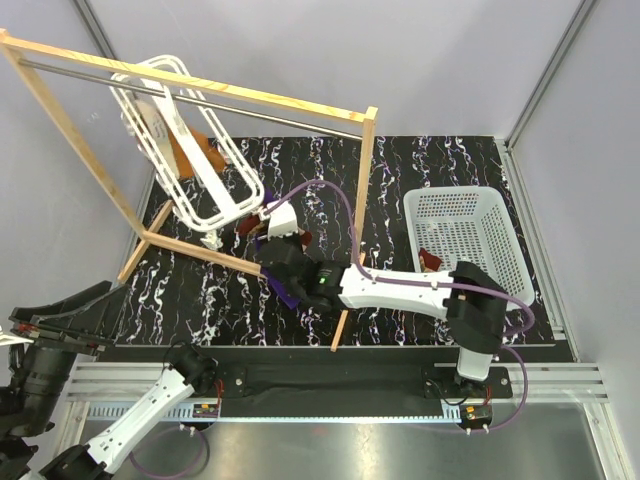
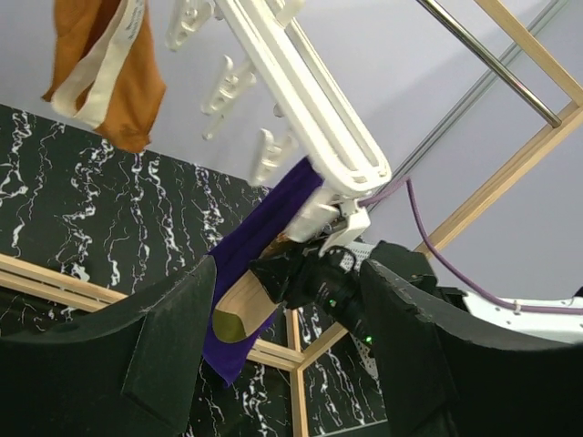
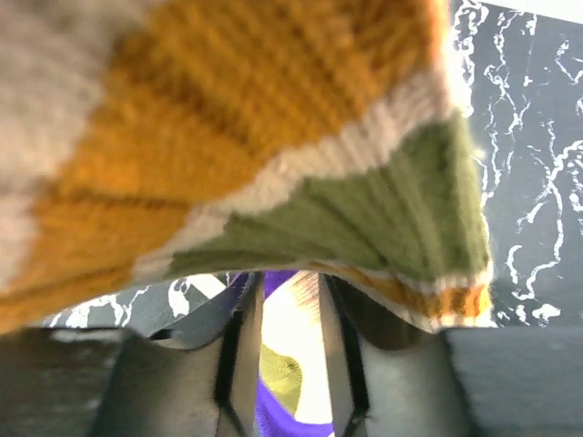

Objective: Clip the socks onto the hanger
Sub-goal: Rotate the hanger at the clothesline.

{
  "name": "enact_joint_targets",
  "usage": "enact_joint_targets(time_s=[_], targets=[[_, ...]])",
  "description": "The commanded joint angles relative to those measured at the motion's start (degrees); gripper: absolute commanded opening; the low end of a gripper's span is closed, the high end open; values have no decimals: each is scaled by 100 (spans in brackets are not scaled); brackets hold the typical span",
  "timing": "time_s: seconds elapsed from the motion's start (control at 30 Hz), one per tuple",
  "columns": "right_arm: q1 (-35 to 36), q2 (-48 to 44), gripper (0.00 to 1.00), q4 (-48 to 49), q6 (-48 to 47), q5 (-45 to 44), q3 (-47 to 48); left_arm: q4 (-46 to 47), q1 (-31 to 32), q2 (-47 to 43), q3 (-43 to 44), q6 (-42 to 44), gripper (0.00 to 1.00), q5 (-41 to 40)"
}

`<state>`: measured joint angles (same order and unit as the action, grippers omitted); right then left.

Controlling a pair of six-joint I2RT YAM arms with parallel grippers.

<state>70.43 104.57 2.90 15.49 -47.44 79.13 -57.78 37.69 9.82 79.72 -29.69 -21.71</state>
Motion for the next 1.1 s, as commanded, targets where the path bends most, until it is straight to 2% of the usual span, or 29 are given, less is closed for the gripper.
enact_joint_targets(time_s=[0.0, 0.17, 0.2, 0.3, 0.53, 0.67, 0.7, 0.8, 0.9, 1.0, 1.07], targets=[[14, -622, 39, -611, 200, -134, 208, 179, 10, -15, -36, -54, 71, -175], [14, -1034, 57, -1544, 472, 173, 383, 197, 19, 63, -97, -212, 72, -281], [32, -1114, 63, -1625, 534, 296, 349, 188, 19, 107, -80, -230, 73, -272], [49, -1483, 73, -1617, 648, 902, 86, 170, 19, 326, -10, -265, 74, -202], [146, -2291, 89, -1933, 956, 2035, -337, 214, 19, 915, -88, -265, 78, 71], [146, -2389, 93, -2144, 965, 3098, -241, 679, 10, 898, -501, -283, 79, 185], [146, -2372, 93, -2153, 913, 3718, -162, 741, 19, 898, -545, -291, 79, 220], [155, -2117, 94, -2223, 711, 4662, 66, 882, 19, 916, -572, -230, 79, 290], [190, -1959, 96, -1891, 579, 5969, -72, 900, 19, 916, -519, -90, 80, 308], [190, -1783, 100, -1625, 438, 6666, -170, 900, 10, 793, -502, 112, 80, 273], [295, -1642, 100, -1792, 237, 6739, -126, 918, 19, 653, -519, 227, 80, 203]])
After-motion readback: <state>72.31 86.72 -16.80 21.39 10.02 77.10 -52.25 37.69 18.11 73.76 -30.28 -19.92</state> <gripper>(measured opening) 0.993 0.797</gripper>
